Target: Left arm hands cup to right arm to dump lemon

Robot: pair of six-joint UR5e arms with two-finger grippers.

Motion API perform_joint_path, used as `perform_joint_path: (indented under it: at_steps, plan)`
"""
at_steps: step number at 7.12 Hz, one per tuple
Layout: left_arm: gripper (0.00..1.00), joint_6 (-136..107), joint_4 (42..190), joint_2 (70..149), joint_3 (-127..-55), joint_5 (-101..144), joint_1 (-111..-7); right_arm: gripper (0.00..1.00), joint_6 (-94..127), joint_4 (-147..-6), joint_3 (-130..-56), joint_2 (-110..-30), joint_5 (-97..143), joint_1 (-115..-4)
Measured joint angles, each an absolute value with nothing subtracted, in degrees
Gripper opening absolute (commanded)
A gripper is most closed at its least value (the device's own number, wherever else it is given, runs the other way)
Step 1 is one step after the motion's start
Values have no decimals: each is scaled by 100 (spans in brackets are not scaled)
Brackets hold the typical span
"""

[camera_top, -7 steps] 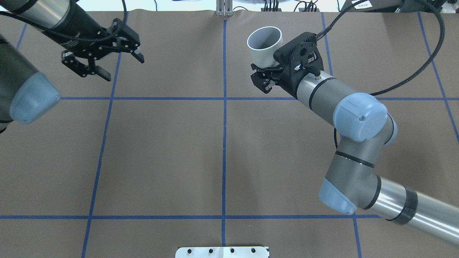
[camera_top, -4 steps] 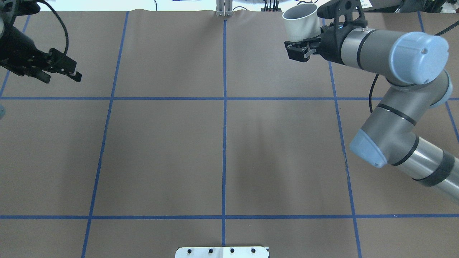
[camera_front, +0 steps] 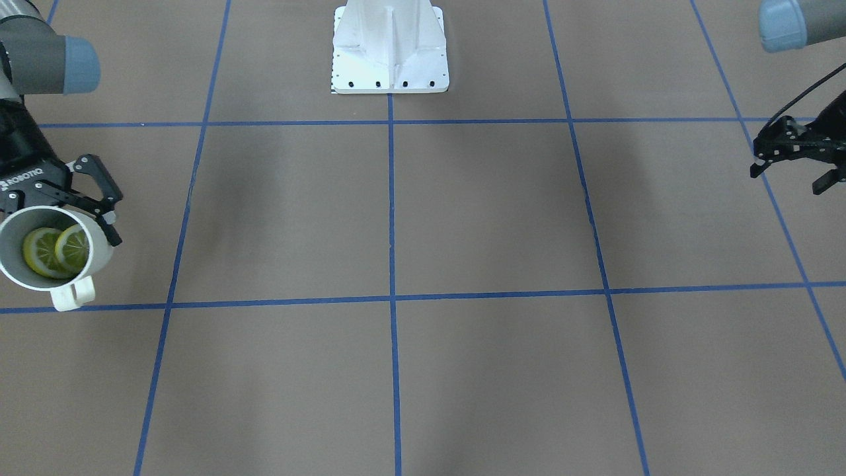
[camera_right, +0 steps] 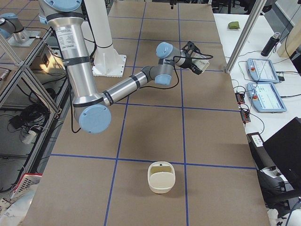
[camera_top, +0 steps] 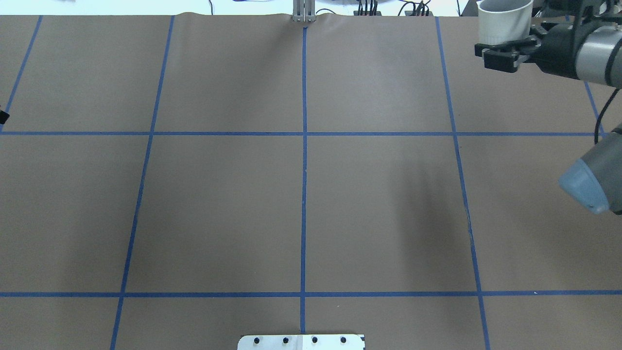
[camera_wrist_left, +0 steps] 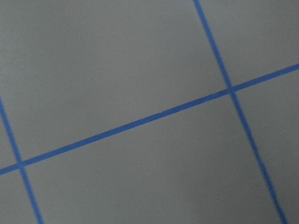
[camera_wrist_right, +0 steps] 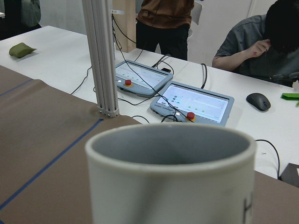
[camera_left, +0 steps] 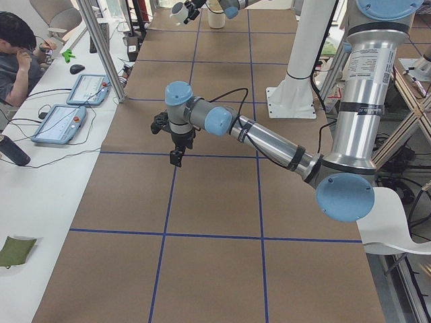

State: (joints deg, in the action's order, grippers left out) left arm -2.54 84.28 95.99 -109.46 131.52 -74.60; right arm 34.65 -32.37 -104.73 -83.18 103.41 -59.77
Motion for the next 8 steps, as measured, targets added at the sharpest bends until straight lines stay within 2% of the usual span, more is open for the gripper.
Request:
perform_joint_path:
  at_steps: [3, 6, 8]
  plan:
    - [100, 140, 8302, 9646, -10783, 13159, -7633, 16, 3980, -1984, -10454, -9438, 10934, -6769]
    - [100, 123, 8291, 9719, -10776, 13173, -7638, 16, 5333, -1, -10336, -10733, 10973, -6969]
    - [100, 116, 8288, 9741, -10783, 13177, -7638, 16, 6388, 1399, -9741, -11221, 10975, -7122]
